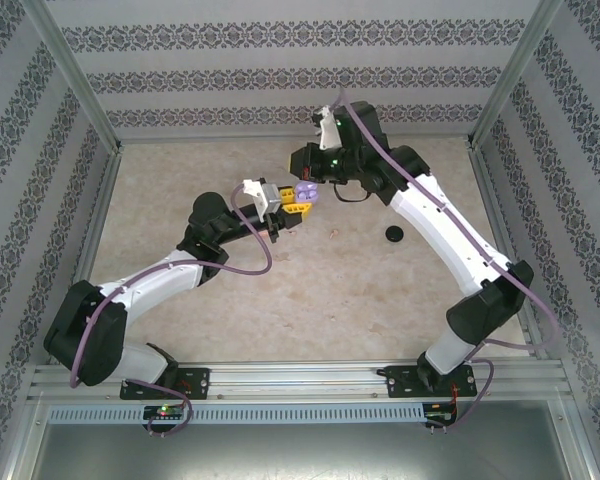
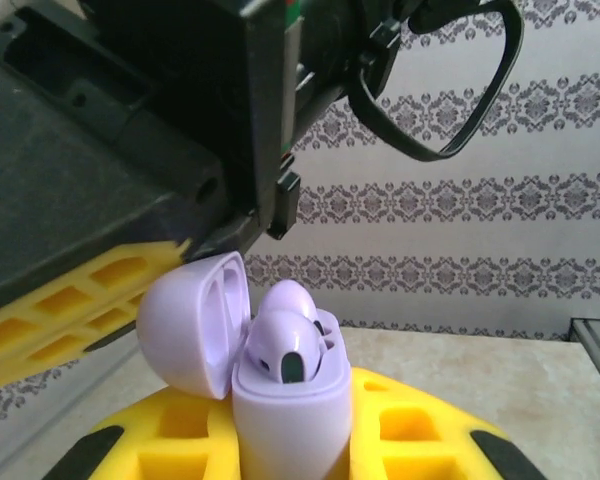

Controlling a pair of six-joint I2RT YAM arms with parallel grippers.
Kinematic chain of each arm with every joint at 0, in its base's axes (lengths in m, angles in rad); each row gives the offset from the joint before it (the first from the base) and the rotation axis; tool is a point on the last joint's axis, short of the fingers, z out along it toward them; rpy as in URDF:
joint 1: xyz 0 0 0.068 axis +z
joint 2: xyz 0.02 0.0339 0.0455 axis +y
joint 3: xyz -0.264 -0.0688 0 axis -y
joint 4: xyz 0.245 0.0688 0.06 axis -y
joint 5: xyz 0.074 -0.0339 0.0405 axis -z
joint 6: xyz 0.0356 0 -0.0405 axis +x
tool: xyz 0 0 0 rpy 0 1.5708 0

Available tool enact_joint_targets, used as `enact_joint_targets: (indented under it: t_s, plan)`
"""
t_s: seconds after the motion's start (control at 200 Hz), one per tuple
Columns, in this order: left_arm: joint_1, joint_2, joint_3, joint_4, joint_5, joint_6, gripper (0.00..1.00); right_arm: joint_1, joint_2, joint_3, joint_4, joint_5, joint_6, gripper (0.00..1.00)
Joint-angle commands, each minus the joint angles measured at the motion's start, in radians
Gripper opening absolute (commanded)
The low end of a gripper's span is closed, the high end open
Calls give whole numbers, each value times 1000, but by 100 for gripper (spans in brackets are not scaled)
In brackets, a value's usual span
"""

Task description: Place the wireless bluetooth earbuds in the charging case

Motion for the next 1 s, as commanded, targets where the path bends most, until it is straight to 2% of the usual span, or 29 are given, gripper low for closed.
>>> enact_joint_targets:
  t_s: [0.0, 0.125, 0.21, 0.325, 0.405, 0.485, 0.565, 0.739, 0.994]
  plan:
    - [-10, 20, 48, 20, -16, 21, 0, 6, -155, -94, -91, -16, -19, 0]
    - [-10, 53, 59, 40, -17, -4, 0, -42, -321, -248, -47, 82, 27, 1]
    - [-11, 84, 62, 73, -23, -35, 0, -135, -406, -350, 28, 116, 90, 4]
    - [-15, 127, 70, 72, -54, -62, 0, -227, -469, -443, 67, 154, 122, 9]
    - [-20, 174, 108, -7, -83, -95, 0, -275, -491, -508, 69, 192, 114, 14]
    - [-23, 249, 191, -127, -97, -175, 0, -312, -508, -581, 71, 220, 100, 20]
    - [-31, 349, 282, -193, -102, -318, 0, -345, -528, -657, 81, 261, 96, 23]
    - [-87, 565, 438, -227, -107, -529, 0, -420, -553, -778, 108, 264, 98, 31]
    - [-197, 783, 623, -299, -145, -746, 0, -510, -571, -820, 103, 255, 94, 45]
